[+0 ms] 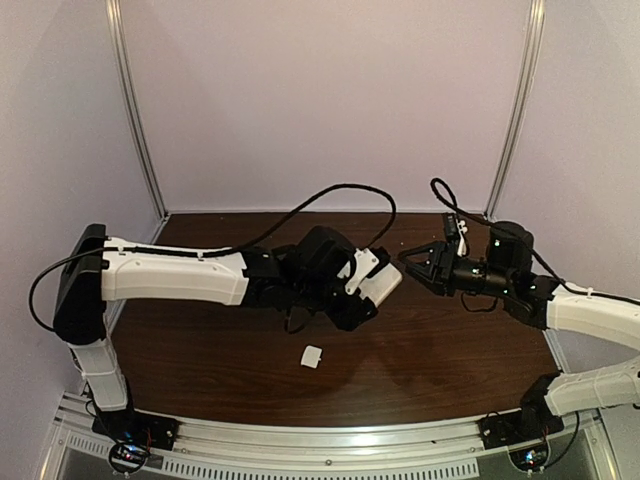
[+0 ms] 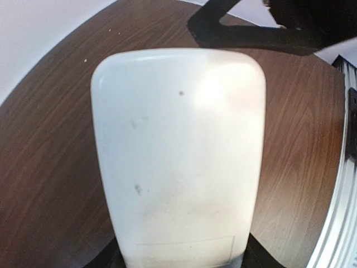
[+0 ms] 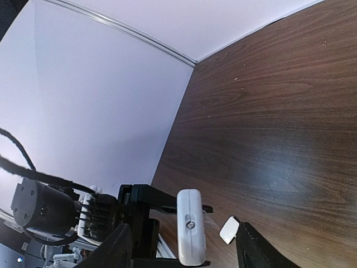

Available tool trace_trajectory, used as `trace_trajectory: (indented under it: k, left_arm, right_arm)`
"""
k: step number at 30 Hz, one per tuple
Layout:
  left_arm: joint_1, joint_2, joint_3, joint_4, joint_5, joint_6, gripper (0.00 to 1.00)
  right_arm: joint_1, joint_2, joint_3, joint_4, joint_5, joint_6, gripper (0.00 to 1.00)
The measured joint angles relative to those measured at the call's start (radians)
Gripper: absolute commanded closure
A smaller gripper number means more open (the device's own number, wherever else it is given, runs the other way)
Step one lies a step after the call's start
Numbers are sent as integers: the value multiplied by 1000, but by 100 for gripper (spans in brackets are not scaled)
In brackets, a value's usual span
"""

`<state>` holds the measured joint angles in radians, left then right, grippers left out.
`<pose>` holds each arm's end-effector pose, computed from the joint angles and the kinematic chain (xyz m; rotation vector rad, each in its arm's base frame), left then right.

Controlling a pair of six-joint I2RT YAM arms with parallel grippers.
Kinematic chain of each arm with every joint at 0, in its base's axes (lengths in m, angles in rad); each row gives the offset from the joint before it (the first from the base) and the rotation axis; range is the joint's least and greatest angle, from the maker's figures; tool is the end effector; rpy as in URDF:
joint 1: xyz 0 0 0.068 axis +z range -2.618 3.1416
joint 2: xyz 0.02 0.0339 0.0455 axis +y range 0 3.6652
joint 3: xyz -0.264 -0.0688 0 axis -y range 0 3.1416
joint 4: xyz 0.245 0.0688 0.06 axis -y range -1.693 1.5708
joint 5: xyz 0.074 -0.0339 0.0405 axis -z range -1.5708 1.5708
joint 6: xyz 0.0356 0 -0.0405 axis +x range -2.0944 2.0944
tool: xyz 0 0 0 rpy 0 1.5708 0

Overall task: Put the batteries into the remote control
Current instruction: Pass from the right arm to the left, then pass from the left arm to the right

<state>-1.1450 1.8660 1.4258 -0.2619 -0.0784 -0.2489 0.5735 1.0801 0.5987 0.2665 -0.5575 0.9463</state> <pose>0.1792 -0.3883 0.2452 0.9809 2.1396 -0.6300 0.1933 0.1473 0.2639 -0.0822 2.0489 1.5229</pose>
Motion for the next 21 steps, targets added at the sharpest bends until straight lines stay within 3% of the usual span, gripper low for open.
trace_trajectory:
  k: [2,9,21]
  left_arm:
    - [1,-29,-22,-1,5,97,64]
    - [1,-86,-64,2,51,332,64]
    - [-7,-86,-64,-25,148,515,65]
  right_arm:
    - [-26,-17,-24,17,-61,7,23]
    - [-35,-28,-32,-12,-277,-36,28]
    - [-11,40,69,-272,-377,-233,60]
